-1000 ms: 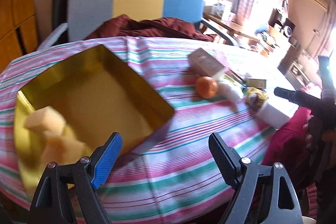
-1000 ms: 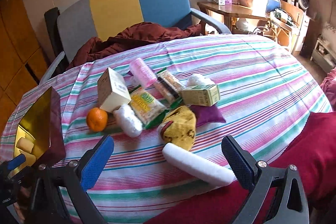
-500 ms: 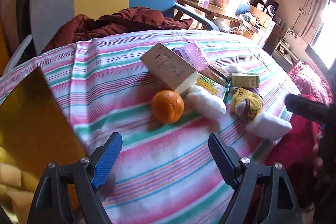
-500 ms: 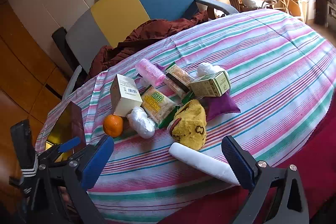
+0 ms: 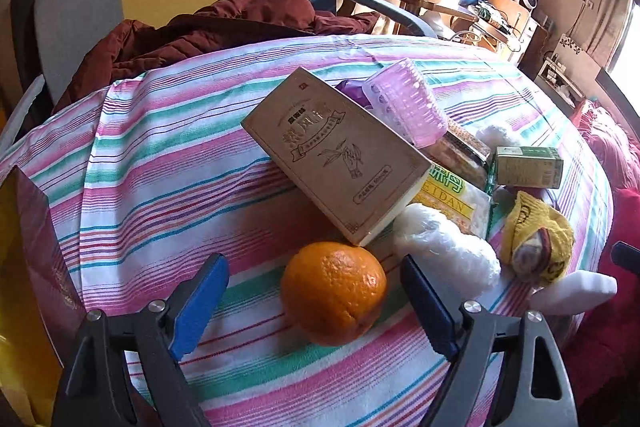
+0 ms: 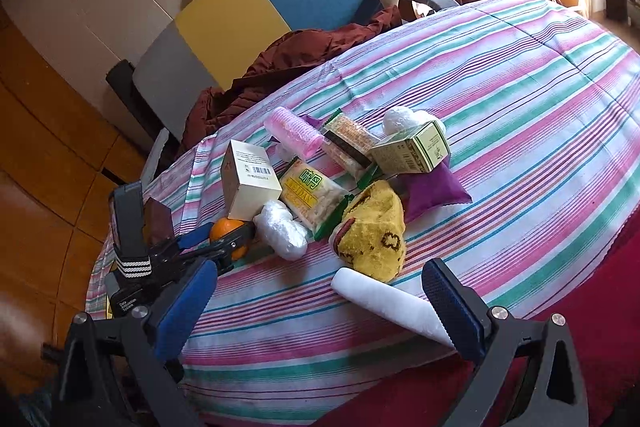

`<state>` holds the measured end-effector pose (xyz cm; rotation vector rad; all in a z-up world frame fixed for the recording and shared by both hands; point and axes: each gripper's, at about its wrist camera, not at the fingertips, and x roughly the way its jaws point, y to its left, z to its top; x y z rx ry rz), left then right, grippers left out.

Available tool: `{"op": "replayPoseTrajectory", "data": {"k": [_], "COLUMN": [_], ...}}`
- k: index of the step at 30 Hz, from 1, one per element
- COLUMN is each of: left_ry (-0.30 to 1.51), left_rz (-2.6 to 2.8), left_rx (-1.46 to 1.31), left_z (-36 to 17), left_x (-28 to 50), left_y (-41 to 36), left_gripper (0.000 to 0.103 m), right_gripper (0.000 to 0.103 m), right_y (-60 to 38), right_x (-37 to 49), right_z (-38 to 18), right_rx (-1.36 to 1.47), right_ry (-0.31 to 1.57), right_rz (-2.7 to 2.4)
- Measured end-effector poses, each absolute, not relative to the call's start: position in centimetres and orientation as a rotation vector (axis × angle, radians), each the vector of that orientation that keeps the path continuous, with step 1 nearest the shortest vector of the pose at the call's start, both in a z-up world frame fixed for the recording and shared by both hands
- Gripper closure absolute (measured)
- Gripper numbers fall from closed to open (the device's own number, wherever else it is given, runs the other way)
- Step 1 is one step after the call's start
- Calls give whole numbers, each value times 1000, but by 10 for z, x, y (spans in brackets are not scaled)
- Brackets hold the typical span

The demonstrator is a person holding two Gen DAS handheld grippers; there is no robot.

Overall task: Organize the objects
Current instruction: 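Reach the left tool to the orange and grasp it, then place the orange in the tray with left tool while right tool grasps white foam roll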

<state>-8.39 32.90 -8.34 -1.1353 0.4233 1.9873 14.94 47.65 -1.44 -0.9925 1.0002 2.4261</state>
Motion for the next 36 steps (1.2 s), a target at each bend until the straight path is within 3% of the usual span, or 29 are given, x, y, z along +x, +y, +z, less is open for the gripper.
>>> {"op": "replayPoseTrajectory", "data": {"k": [1,2,8,16,18,19,22,23,29,36], "left_ry": [410,388,409,378,381,381,376,382,340,231], "left_rz": [1974,1955,1961,1924,1918,1917,1905,1904,1889,1932], "left_rx": [-1152,-1176,-1130,-1126,-1110,-1104,-1088,-1079,-1053,-1008], "left_z": [-86,-89,-89,-86,-84,-82,-79,-77,-64,-32], "left_x": [-85,-85,-67,-43,-36,-33,-23,-22,-14,-10], "left_y": [329,328,317,291,288,286,281,281,269,234], "left_gripper": [45,52,53,53,53,53,53,53,53,53], "right_gripper": [0,0,0,0,7,15,56,60,70,70], "right_y": [477,477,478,473,470,467,459,459,450,419], "right_x": [149,148,133,110,104,100,94,95,114,100], "right_z": [-15,-15,-23,-40,-44,-47,-60,-61,-28,12], "right_rx": [-998,-1006,-1194,-1635,-1708,-1741,-1811,-1805,-1682,-1542], "right_ry": [1004,1004,967,538,463,413,263,244,276,297], "right_rz": [2423,2420,2368,2227,2224,2205,2130,2119,2258,2453]}}
